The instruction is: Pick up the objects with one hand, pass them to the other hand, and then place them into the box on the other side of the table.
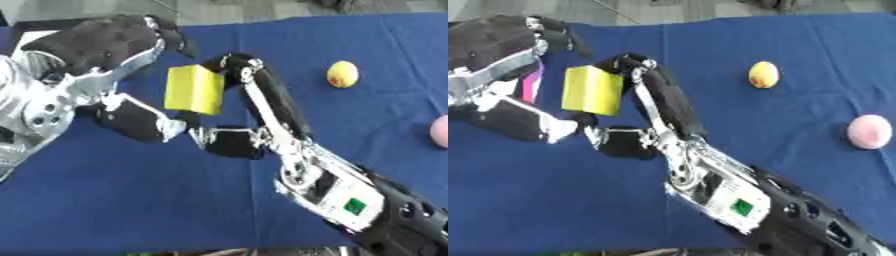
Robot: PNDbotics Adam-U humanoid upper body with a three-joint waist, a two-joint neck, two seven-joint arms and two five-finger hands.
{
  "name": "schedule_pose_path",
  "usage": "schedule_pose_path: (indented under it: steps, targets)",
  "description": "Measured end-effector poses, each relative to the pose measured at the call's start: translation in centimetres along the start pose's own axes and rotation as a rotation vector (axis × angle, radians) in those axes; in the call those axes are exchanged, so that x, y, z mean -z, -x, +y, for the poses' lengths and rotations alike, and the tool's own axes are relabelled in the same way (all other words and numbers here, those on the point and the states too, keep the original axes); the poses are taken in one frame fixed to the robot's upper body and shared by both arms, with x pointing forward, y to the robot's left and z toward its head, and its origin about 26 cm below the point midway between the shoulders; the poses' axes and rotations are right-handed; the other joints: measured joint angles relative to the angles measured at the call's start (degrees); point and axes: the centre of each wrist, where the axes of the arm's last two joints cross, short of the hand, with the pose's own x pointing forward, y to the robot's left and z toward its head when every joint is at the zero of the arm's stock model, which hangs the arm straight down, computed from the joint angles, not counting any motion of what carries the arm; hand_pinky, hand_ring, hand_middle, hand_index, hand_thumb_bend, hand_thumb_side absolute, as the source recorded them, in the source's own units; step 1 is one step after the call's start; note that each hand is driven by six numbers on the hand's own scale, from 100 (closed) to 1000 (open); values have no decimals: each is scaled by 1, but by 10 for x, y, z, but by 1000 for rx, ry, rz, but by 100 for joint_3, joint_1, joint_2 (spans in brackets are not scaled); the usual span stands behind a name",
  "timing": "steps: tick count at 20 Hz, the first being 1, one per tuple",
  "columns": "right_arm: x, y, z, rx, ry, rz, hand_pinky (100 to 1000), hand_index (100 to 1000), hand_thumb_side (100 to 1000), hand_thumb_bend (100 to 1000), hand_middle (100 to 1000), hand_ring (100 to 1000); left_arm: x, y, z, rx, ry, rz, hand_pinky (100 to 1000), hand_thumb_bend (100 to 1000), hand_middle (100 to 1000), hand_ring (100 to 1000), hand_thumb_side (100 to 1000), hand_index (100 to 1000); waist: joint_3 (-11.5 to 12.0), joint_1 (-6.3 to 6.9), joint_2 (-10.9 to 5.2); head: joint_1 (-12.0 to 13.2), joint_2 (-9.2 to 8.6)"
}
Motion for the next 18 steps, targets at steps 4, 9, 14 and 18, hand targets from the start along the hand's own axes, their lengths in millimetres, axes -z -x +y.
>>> schedule_pose_path:
  steps: [4, 9, 14, 18]
  targets:
    - [0, 2, -1, -12, -9, -5, 693, 518, 100, 100, 450, 561, 4, -1, -4, -10, -7, -5, 805, 297, 717, 782, 383, 789, -1, -4, 0, -3, 0]
    - [0, 3, -1, -21, -16, -6, 694, 519, 100, 100, 450, 561, 7, 0, -8, -24, -11, -10, 773, 238, 630, 733, 394, 717, -4, -12, 0, -3, 4]
    - [-1, 4, -1, -27, -23, -7, 694, 524, 100, 100, 455, 566, 8, 1, -9, -37, -17, -19, 752, 211, 540, 639, 407, 606, -6, -11, 0, -8, 18]
    - [-1, 4, -1, -36, -26, -3, 693, 553, 100, 100, 479, 589, 9, 1, -10, -37, -27, -20, 733, 227, 477, 586, 364, 526, -15, -10, 0, -10, 20]
